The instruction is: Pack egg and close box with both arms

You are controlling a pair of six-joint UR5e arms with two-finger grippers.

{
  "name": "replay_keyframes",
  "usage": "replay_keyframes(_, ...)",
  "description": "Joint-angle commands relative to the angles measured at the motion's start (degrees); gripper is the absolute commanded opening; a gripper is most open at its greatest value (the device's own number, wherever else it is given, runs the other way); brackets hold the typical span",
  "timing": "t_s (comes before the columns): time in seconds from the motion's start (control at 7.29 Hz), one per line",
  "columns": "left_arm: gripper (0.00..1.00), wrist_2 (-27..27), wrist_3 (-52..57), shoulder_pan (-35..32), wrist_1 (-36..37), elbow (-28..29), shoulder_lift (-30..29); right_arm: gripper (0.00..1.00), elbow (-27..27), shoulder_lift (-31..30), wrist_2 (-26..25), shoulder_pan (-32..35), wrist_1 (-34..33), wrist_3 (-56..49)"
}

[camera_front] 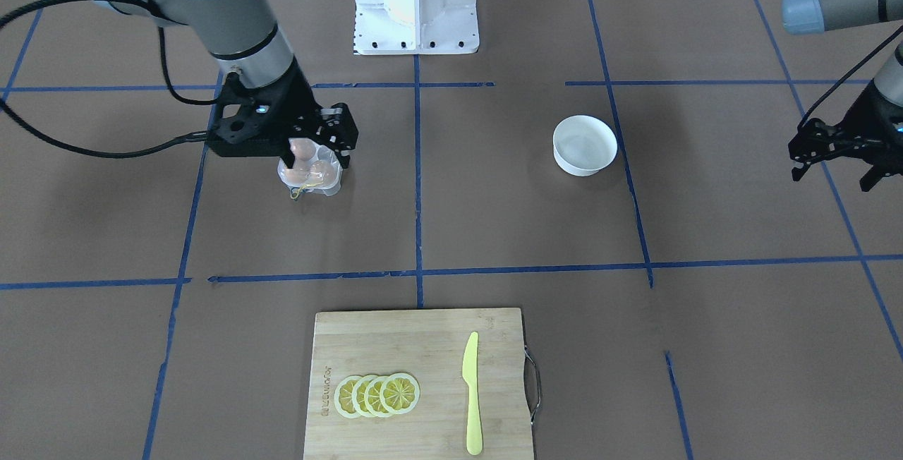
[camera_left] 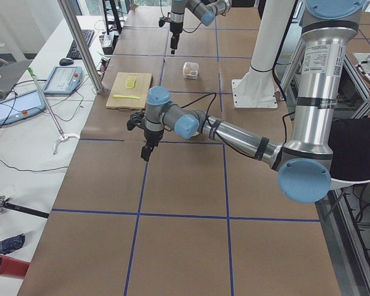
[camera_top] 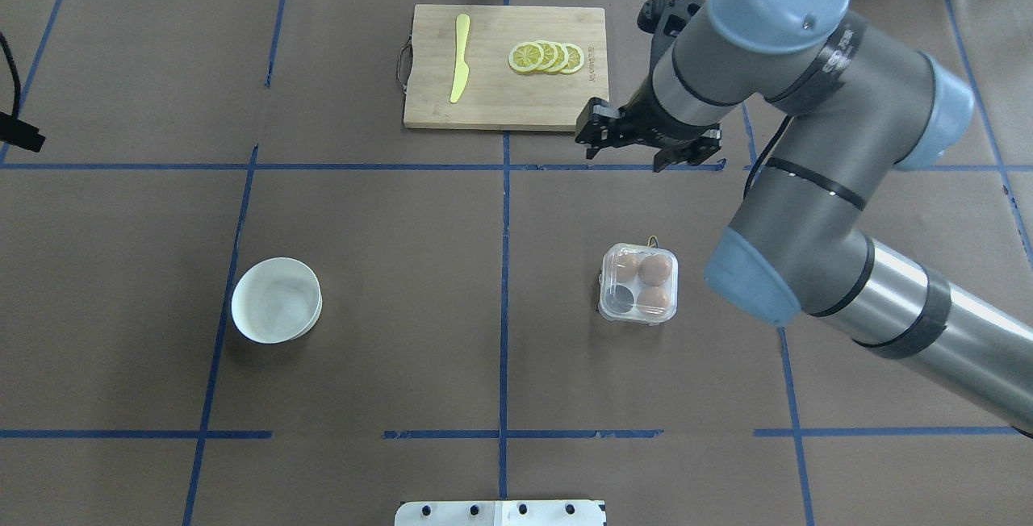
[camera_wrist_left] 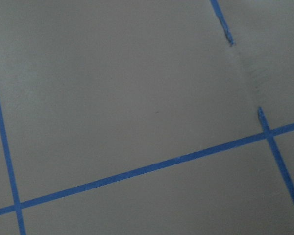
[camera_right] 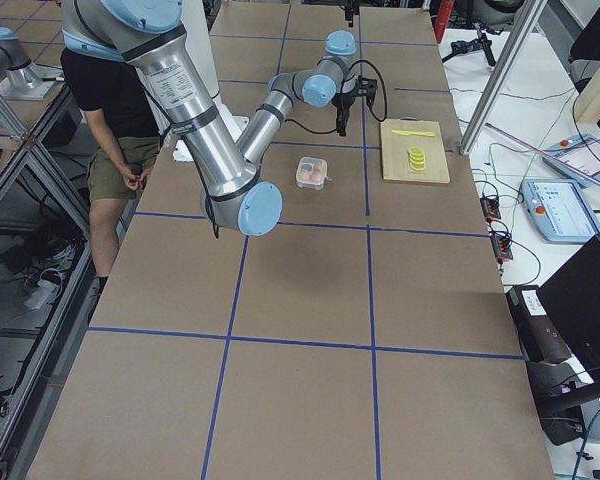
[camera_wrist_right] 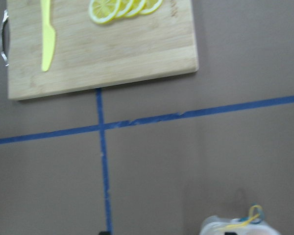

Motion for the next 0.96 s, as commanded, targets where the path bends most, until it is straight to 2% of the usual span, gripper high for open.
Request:
replay_keyframes(0.0, 1.0, -0.8, 10.39, -8.07, 0.04, 3.12, 1.17, 1.0, 1.82, -7.93, 3.79, 12.3, -7.14, -24.48)
replay_keyframes(0.27, 1.0, -4.83, 20.68, -15.55, -0.04, 10.14, 0.99, 1.0, 0.86, -18.12, 11.18, 25.23, -7.24, -46.29)
replay_keyframes(0.41, 1.0, -4.94, 22.13, -17.41, 0.04, 11.66, 0.9, 1.0, -2.1, -21.92, 14.6, 30.25, -6.89, -54.14)
replay_keyframes(0.55, 1.0, -6.16, 22.14, -17.87, 1.7, 12.98, 1.08, 1.0, -7.7, -24.13, 17.16, 36.04, -6.71, -63.53)
replay_keyframes(0.69, 1.0, -10.0, 21.62, -17.87, 4.5, 13.08, 1.25, 1.0, -13.33, -24.24, 19.62, 40.37, -6.71, -69.28)
replay_keyframes(0.82, 1.0, -10.3, 21.61, -17.87, 4.53, 12.73, 2.65, 1.0, -16.52, -25.72, 19.74, 42.67, -6.36, -70.81)
